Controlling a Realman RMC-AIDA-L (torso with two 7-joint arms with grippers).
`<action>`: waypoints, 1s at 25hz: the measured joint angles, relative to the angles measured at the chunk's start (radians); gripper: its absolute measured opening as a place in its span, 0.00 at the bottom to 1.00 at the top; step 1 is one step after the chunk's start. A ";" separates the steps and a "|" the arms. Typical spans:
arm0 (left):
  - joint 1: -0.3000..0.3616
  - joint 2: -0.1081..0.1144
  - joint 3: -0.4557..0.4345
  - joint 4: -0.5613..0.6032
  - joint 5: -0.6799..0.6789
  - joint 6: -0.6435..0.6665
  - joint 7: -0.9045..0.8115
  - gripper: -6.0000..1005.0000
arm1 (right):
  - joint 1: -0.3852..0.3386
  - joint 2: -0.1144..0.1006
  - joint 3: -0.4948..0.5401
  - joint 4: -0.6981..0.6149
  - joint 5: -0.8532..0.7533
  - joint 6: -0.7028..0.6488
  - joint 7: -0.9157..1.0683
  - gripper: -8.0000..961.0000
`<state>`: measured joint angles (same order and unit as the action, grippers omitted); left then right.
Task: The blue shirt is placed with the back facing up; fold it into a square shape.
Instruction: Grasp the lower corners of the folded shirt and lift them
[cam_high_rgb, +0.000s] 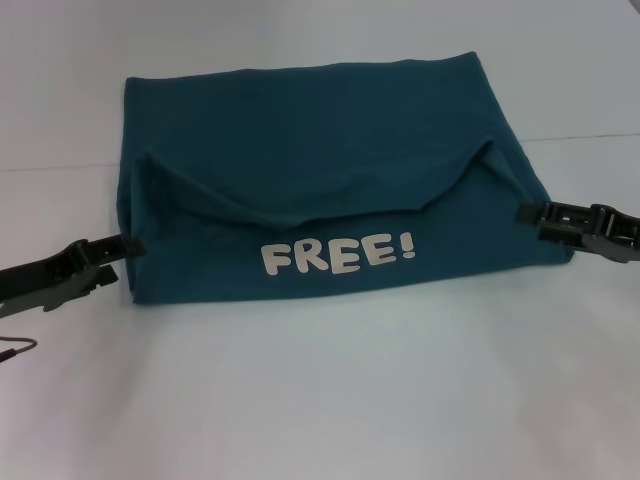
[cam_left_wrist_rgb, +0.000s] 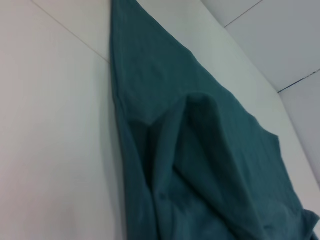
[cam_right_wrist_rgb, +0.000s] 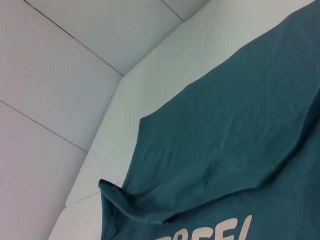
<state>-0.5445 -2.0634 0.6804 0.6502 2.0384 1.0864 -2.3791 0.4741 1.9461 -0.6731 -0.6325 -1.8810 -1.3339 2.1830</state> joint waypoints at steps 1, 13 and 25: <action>-0.003 0.001 0.001 -0.007 0.003 -0.008 0.008 0.69 | 0.000 0.000 0.001 0.000 0.000 0.000 -0.002 0.81; -0.052 0.003 0.066 -0.082 0.012 -0.127 0.023 0.69 | -0.001 0.004 0.022 0.003 0.001 0.013 -0.005 0.81; -0.112 -0.004 0.105 -0.160 0.046 -0.183 0.012 0.69 | -0.011 0.002 0.039 0.010 0.003 0.016 -0.008 0.81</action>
<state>-0.6568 -2.0673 0.7855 0.4904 2.0849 0.9031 -2.3667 0.4632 1.9481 -0.6336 -0.6228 -1.8783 -1.3183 2.1753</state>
